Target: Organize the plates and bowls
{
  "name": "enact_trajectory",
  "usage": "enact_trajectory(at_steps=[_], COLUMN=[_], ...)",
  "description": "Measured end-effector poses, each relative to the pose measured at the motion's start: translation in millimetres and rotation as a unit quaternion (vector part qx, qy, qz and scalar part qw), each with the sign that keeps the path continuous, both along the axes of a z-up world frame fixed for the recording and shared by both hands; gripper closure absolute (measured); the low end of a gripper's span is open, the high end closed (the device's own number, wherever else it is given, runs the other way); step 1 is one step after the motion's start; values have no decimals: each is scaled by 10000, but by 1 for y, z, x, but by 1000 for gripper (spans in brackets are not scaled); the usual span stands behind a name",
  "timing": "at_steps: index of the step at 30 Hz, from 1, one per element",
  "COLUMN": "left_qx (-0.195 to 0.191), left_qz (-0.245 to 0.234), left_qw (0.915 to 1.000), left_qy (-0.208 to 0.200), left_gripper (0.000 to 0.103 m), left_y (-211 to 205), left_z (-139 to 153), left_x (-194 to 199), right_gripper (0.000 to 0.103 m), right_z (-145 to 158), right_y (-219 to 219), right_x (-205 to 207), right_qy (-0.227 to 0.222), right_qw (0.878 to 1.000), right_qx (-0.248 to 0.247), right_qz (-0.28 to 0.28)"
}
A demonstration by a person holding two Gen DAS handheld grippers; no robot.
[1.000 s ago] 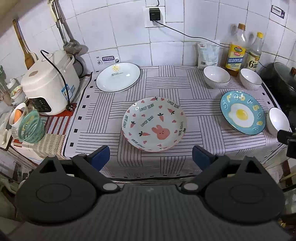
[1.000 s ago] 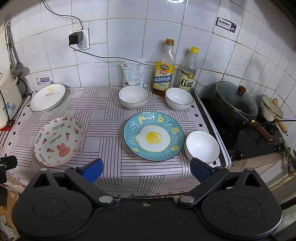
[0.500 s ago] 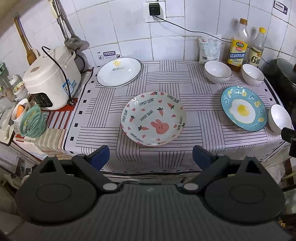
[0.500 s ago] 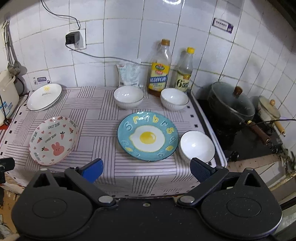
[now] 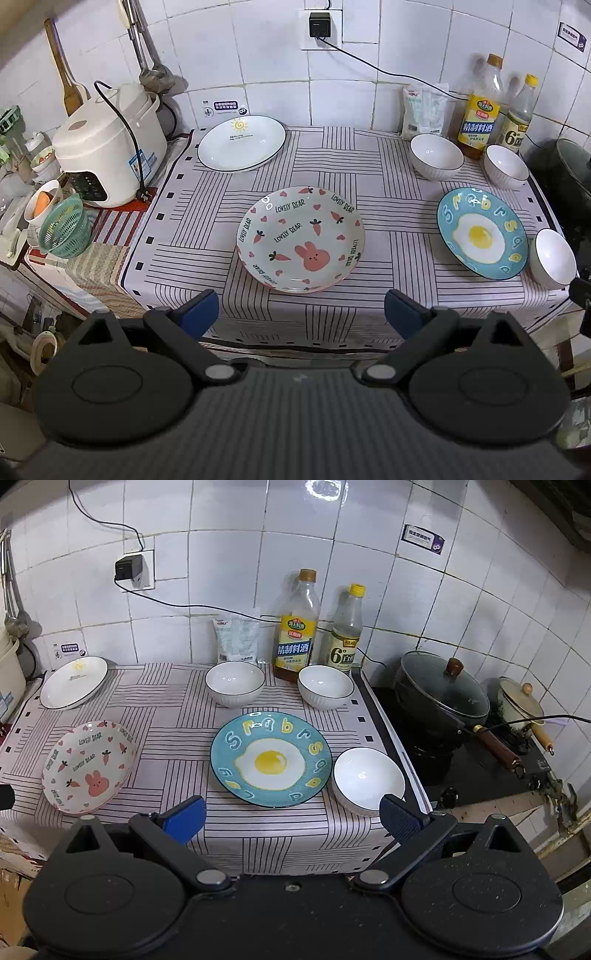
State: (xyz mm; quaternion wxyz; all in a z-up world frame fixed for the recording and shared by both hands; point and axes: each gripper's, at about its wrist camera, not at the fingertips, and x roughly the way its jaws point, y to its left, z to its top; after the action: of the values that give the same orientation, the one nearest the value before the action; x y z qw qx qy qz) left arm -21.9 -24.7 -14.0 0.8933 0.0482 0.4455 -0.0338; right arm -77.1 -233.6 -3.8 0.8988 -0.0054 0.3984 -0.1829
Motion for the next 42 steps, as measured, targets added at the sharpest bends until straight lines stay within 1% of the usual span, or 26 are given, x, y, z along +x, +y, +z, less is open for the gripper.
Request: enact_trajectory(at_steps=[7,12,17,23,26,28,31,33,35,37,39,40,42], left_qx=[12,23,73,101,112,107,102,48,-68,-228,-371,-408,-406], left_qz=[-19,-176,-176,-152,-155,-175,-331,-466,-485,-417,-270,-207,-135], left_qw=[10000,9998,9997,9998,9997,9997,9992,9987,9987,9988,9989,9989,9991], left_qy=[-9,-55,-149,-126,-128,-146,-176,-193,-164,-140,-100,-93,-14], left_gripper=[6,6,6,6,6,6,6,6,6,6,6,8,9], left_y=[0,1,0,3,2,3,6,11,21,33,48,54,67], left_z=[0,4,8,7,6,5,0,-6,-12,-17,-22,-25,-34], left_x=[0,0,0,2,2,4,9,14,23,32,43,47,59], right_gripper=[2,2,2,2,2,2,2,2,2,2,2,3,3], right_z=[-1,-2,-1,0,2,2,-3,-12,-23,-32,-39,-43,-51], right_y=[-6,-6,-6,-6,-4,-1,10,18,26,35,41,43,43], right_x=[-4,-4,-3,-3,-4,-3,-1,3,10,20,32,38,51], right_qy=[-31,-23,-28,-29,-124,-171,-324,-436,-486,-489,-549,-630,-930], right_qw=[10000,10000,10000,10000,9999,9997,9978,9947,9912,9864,9795,9753,9666], right_qx=[-27,-31,-45,-58,-90,-57,-29,38,69,112,320,471,780], right_qz=[-10,-7,-7,-11,-6,151,583,925,1229,1566,1910,2064,2257])
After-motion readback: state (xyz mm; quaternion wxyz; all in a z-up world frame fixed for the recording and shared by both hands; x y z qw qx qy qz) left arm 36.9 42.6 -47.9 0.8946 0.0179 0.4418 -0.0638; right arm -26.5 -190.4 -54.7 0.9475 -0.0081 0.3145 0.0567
